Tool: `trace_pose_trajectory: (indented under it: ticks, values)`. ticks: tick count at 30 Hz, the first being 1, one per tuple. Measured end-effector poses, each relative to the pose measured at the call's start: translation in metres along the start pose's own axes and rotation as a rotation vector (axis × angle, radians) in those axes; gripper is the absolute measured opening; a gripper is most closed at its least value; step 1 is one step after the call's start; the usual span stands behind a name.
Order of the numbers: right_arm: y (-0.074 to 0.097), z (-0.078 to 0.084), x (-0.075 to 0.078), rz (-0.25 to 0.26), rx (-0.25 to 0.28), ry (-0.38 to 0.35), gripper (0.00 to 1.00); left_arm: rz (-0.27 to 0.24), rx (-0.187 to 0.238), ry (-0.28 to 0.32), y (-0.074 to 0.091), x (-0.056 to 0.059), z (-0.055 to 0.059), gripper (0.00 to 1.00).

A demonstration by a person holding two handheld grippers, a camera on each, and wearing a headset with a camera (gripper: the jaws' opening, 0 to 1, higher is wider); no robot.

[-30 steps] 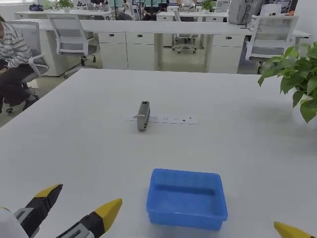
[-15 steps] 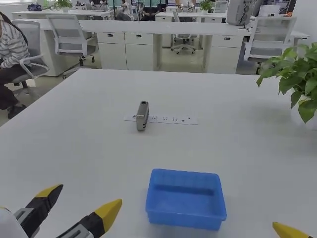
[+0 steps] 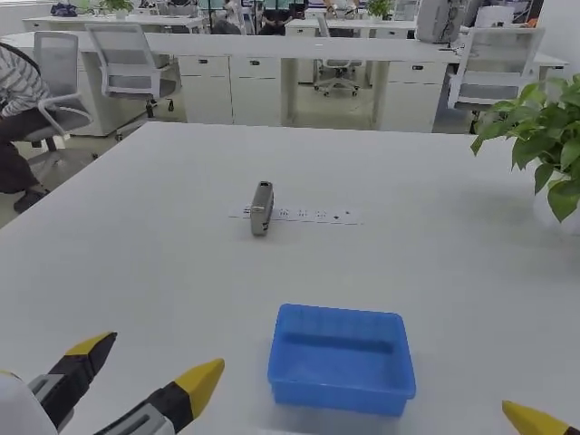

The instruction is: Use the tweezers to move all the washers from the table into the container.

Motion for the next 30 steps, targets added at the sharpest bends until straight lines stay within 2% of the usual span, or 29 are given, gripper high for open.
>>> trace_pose_trajectory:
  ticks: [7, 12, 14, 16, 19, 22, 24, 25, 28, 30]
  values:
    - [0.0, 0.002, 0.001, -0.002, -0.005, -0.007, 0.63, -0.015, -0.001, -0.006, 0.001, -0.002, 0.0, 0.76]
    - [-0.001, 0.003, 0.0, -0.008, -0.017, 0.001, 0.63, -0.014, -0.016, -0.018, -0.001, -0.001, 0.001, 0.76]
    - [-0.002, 0.004, 0.0, -0.013, -0.024, -0.004, 0.62, -0.02, -0.034, -0.027, -0.001, -0.002, 0.003, 0.75]
    - [-0.001, 0.006, 0.001, -0.013, -0.038, -0.005, 0.6, 0.007, -0.06, -0.008, -0.002, 0.0, 0.006, 0.73]
    - [-0.002, 0.007, 0.0, -0.019, -0.051, -0.012, 0.57, 0.014, -0.087, -0.02, -0.002, 0.001, 0.01, 0.72]
    - [-0.003, 0.01, -0.001, -0.028, -0.076, -0.008, 0.57, 0.046, -0.13, -0.038, -0.002, 0.004, 0.015, 0.58]
    - [-0.005, 0.012, -0.003, -0.039, -0.101, 0.017, 0.55, 0.062, -0.143, -0.047, -0.004, 0.007, 0.017, 0.56]
    - [-0.006, 0.013, -0.005, -0.049, -0.113, 0.025, 0.54, 0.092, -0.16, -0.041, -0.004, 0.011, 0.019, 0.56]
    - [-0.009, 0.018, -0.013, -0.097, -0.159, 0.04, 0.54, 0.133, -0.189, -0.067, -0.006, 0.016, 0.023, 0.49]
    - [-0.012, 0.019, -0.017, -0.124, -0.18, 0.052, 0.52, 0.162, -0.215, -0.064, -0.008, 0.02, 0.026, 0.46]
Point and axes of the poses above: the centre of the closed fingertips' face, and the gripper's own axes: y roughly backward along the fingers, x roughly to its right, z roughly out of its underside, the point moved 3 cm from there along y, roughly backward along the fingers, and after that the axes turned 3 degrees about -x, right-handed, at the moved point
